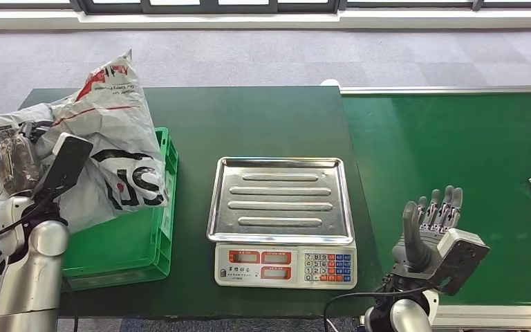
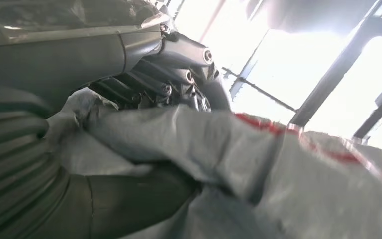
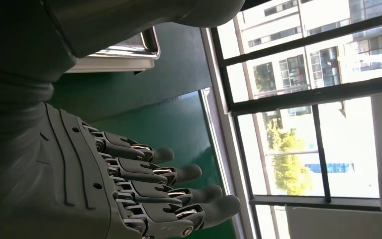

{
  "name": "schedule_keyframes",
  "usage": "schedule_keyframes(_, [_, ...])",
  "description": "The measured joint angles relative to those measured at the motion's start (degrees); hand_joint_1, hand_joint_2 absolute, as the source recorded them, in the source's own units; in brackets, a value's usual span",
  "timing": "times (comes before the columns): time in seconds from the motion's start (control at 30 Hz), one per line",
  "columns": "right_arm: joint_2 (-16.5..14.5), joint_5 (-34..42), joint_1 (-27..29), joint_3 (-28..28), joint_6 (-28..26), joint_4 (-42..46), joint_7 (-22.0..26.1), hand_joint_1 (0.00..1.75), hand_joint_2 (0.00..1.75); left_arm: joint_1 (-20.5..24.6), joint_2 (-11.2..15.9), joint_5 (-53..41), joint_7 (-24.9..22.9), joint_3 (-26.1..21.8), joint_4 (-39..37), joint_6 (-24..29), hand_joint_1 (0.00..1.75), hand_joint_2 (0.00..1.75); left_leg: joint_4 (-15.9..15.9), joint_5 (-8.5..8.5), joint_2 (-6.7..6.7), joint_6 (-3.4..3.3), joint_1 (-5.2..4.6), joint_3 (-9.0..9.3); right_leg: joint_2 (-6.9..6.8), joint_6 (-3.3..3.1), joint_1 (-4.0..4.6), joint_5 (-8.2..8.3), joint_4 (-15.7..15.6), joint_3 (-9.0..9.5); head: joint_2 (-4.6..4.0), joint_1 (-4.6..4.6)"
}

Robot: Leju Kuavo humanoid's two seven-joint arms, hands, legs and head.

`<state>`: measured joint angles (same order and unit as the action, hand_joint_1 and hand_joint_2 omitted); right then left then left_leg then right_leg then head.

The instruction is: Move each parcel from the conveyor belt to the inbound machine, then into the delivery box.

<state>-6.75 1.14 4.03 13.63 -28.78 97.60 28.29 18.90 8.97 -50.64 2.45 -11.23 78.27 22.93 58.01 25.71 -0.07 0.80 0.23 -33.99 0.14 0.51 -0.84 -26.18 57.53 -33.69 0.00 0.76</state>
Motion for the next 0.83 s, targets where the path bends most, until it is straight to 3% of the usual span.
schedule_keyframes(0.1, [-0.09, 0.23, -0.02, 0.0, 1.61, 0.01, -0.84, 0.0, 1.75, -2.92, 1.52, -1.05, -0.95, -2.07, 0.25, -1.64, 0.0, 1.75, 0.0, 0.0, 0.04, 0.01, 0.01, -0.02, 0.02, -0.01, 0.01, -0.01, 0.0, -0.04, 0.0, 0.01])
schedule_keyframes(0.27, [-1.03, -2.31, -0.34, -0.02, 4.25, 0.33, -3.21, 0.0, 1.75, -5.56, 1.83, -6.24, -4.7, -4.13, 0.68, -5.98, 0.0, 1.75, 0.0, 0.0, -0.02, 0.0, 0.01, -0.02, -0.03, -0.01, 0.01, -0.01, 0.0, -0.02, 0.0, 0.01])
schedule_keyframes(0.6, [-2.24, -3.66, -0.37, -0.35, 5.41, 0.67, -4.4, 0.0, 1.75, -5.95, 1.81, -14.13, -9.0, -4.59, 0.88, -7.52, 0.0, 1.75, 0.02, 0.0, -0.01, 0.0, 0.0, -0.01, -0.03, -0.01, 0.0, 0.0, -0.01, -0.04, 0.0, 0.01])
schedule_keyframes(0.73, [-2.78, -4.32, -0.25, -0.57, 5.47, 0.86, -4.64, 0.0, 1.75, -4.39, 1.48, -15.0, -8.23, -4.58, 0.15, -5.96, 0.0, 1.75, 0.02, -0.01, 0.01, 0.01, 0.01, 0.02, -0.02, -0.02, 0.0, 0.01, -0.01, -0.06, 0.0, 0.02])
schedule_keyframes(0.83, [-3.17, -4.59, 0.16, -1.07, 5.47, 1.48, -4.55, 0.0, 1.75, -3.55, 0.72, -11.21, -4.01, -4.46, 0.23, -1.47, 0.0, 1.75, 0.02, -0.01, 0.02, 0.01, 0.01, 0.02, 0.0, -0.04, 0.0, 0.02, -0.01, -0.07, 0.0, 0.02])
